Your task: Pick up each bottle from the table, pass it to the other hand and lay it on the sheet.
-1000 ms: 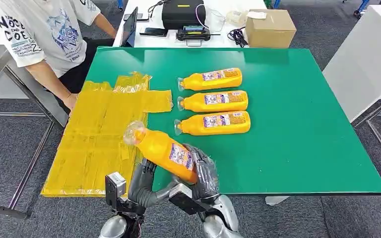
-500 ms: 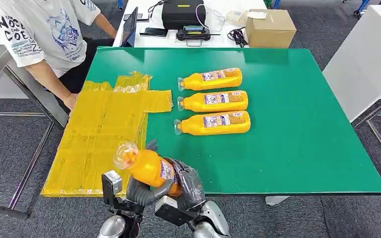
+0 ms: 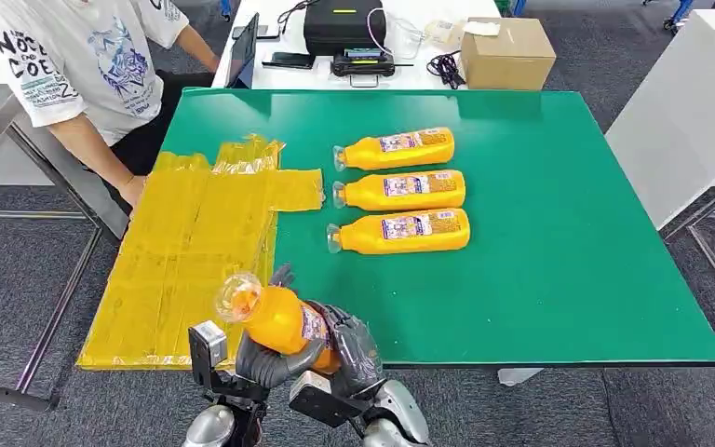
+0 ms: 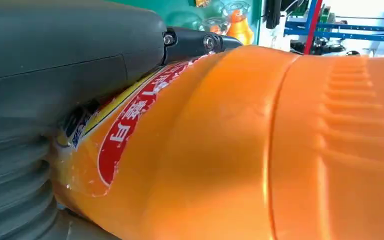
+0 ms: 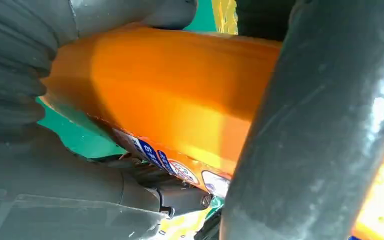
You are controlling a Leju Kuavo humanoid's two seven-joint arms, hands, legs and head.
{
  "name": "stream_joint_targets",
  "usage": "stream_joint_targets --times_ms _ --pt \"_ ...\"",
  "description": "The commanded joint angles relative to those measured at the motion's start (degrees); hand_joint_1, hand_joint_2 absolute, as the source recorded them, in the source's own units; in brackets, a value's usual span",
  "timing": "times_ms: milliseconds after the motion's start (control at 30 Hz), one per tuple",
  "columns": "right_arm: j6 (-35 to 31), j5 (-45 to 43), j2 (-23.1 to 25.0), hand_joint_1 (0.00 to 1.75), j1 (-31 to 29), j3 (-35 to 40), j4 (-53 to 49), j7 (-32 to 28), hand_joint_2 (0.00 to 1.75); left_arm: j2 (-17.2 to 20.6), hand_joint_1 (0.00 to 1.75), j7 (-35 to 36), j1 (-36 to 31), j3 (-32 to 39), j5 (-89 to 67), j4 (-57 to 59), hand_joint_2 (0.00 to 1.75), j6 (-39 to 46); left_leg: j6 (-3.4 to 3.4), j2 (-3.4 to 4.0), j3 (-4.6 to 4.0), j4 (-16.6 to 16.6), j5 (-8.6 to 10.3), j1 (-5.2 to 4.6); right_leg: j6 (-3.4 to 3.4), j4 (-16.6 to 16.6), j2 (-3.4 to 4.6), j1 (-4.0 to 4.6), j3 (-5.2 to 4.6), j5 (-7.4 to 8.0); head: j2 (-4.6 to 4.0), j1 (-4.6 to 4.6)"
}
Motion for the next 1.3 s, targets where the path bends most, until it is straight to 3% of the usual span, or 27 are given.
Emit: stream_joint_targets --times_ms 33,533,567,600,633,667,700,900,1133,1300 --pt "-0.3 0.1 -1.2 1.75 -1.1 1.9 3.4 0.3 1.75 0.8 1.75 -0.7 -1.7 -1.7 -0.3 1.9 1.75 -1.6 -0.10 0.00 0.17 0.0 -0.05 0.08 -0.14 -0.1 -0.03 0.09 0.21 -0.05 0.00 0.00" --pt "-1.7 -0.1 -0.9 1.75 -0.7 -0.2 -0.3 1.8 1.75 0.6 1.75 -1.6 -0.6 -1.5 -3.2 -0.2 1.75 -0.9 -0.12 0.03 0.15 0.0 -0.09 0.10 -0.15 0.0 0.00 0.11 0.19 -0.06 0.00 0.00" --pt "-2.1 -0.1 -0.8 1.66 -0.6 -0.4 -0.6 1.9 1.75 0.6 1.75 -1.6 -0.6 -1.3 -3.2 -0.3 1.75 -0.9 -0.12 0.05 0.20 0.0 -0.10 0.11 -0.17 0.0 0.01 0.12 0.24 -0.07 0.00 0.00" --pt "-2.2 0.0 -0.8 1.43 -0.6 -0.4 -0.7 2.0 1.75 0.6 1.75 -1.6 -0.6 -1.3 -3.2 -0.3 1.75 -0.8 -0.09 0.03 0.13 0.0 -0.06 0.06 -0.13 0.0 -0.01 0.07 0.15 -0.04 0.00 0.00" --pt "-3.5 0.9 -0.8 0.80 -0.5 -0.4 -1.2 2.4 1.75 0.5 1.75 -1.6 -0.4 -1.0 -3.1 -0.6 1.75 -0.7 -0.07 0.01 0.08 0.0 -0.03 0.03 -0.09 0.0 -0.01 0.04 0.09 -0.03 0.00 0.00" --pt "-3.5 0.9 -0.8 0.00 -0.5 -0.4 -1.2 2.4 1.75 0.5 1.75 -1.6 -0.4 -1.0 -3.1 -0.6 1.75 -0.7 -0.11 0.04 0.16 0.0 -0.08 0.09 -0.14 0.0 0.01 0.10 0.19 -0.06 0.00 0.00" --pt "-4.8 1.1 -0.4 0.00 -0.1 -0.6 -2.1 2.5 0.00 0.4 1.75 -1.5 -0.2 -0.8 -3.1 -1.0 1.75 -0.2 -0.08 0.03 0.09 0.0 -0.04 0.05 -0.10 0.0 0.01 0.06 0.10 -0.03 0.00 0.00" --pt "-4.7 1.0 -0.6 0.00 0.8 -0.1 -6.1 3.2 0.00 0.4 1.75 -1.5 0.1 -0.3 -3.3 -1.9 1.75 0.9 -0.09 0.06 0.09 0.0 -0.04 0.06 -0.11 0.0 0.02 0.07 0.10 -0.02 0.00 0.02" --pt "-2.5 -4.3 -2.0 0.00 6.0 0.4 -25.7 3.8 0.00 -0.5 1.75 -3.1 0.9 2.5 -6.4 -5.5 1.75 10.0 -0.10 0.02 0.02 0.1 -0.09 0.08 -0.13 0.1 -0.02 0.09 0.06 -0.08 0.00 0.02" --pt "-2.3 -4.5 -2.3 0.00 6.9 1.3 -26.7 3.7 0.00 -1.3 1.75 -4.1 0.2 3.9 -7.0 -5.8 1.75 14.8 -0.13 0.15 0.17 0.0 -0.15 0.09 -0.17 0.0 0.17 0.10 0.20 -0.06 0.00 0.04"
